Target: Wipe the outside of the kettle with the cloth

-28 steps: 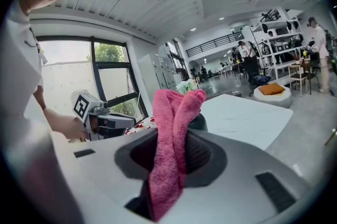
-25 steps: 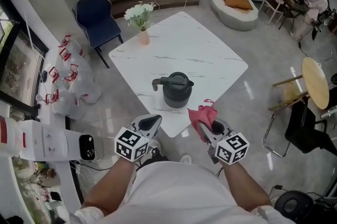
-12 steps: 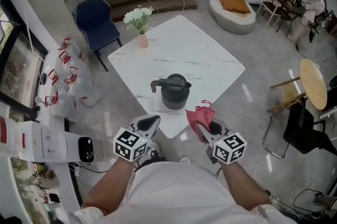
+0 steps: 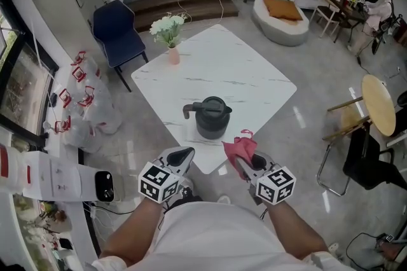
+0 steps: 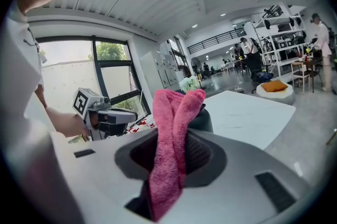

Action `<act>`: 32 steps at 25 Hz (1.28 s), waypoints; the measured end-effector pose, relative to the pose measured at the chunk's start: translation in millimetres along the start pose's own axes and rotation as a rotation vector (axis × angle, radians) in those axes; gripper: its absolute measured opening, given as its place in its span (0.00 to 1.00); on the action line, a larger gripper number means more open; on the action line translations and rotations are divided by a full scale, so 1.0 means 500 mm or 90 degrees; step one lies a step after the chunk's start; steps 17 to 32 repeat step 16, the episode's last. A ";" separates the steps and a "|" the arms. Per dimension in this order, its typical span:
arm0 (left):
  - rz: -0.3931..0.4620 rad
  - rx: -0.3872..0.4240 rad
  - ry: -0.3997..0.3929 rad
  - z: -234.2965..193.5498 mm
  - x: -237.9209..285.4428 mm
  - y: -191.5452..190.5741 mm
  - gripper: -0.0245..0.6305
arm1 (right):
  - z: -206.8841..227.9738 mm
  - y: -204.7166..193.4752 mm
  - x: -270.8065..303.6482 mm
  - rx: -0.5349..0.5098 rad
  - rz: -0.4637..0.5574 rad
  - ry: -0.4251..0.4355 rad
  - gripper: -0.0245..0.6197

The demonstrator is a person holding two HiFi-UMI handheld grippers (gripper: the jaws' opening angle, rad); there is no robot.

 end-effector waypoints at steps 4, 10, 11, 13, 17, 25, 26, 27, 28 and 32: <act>-0.001 -0.001 0.003 -0.004 0.003 -0.001 0.04 | 0.002 -0.001 0.002 0.000 -0.003 0.003 0.20; -0.006 -0.001 0.003 -0.003 0.006 -0.006 0.04 | 0.007 -0.010 0.003 0.006 -0.005 0.008 0.20; -0.006 -0.001 0.003 -0.004 0.008 -0.005 0.04 | 0.009 -0.009 0.004 0.006 -0.005 0.008 0.20; -0.005 -0.001 0.003 -0.006 0.011 -0.002 0.04 | 0.013 -0.004 0.007 0.003 -0.004 0.009 0.20; -0.006 -0.003 0.004 -0.006 0.012 0.000 0.04 | 0.012 -0.001 0.010 0.003 -0.006 0.014 0.20; -0.006 -0.003 0.004 -0.006 0.012 0.000 0.04 | 0.012 -0.001 0.010 0.003 -0.006 0.014 0.20; -0.006 -0.003 0.004 -0.006 0.012 0.000 0.04 | 0.012 -0.001 0.010 0.003 -0.006 0.014 0.20; -0.006 -0.003 0.004 -0.006 0.012 0.000 0.04 | 0.012 -0.001 0.010 0.003 -0.006 0.014 0.20; -0.006 -0.003 0.004 -0.006 0.012 0.000 0.04 | 0.012 -0.001 0.010 0.003 -0.006 0.014 0.20; -0.006 -0.003 0.004 -0.006 0.012 0.000 0.04 | 0.012 -0.001 0.010 0.003 -0.006 0.014 0.20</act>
Point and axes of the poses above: the fingertips, and each gripper's own axes: x forward along the fingers, z to its right, y out of its top, the point moved 4 cm from there along -x, backward along the fingers, and after that the axes turned 15 degrees about y, right-handed, at the moved point
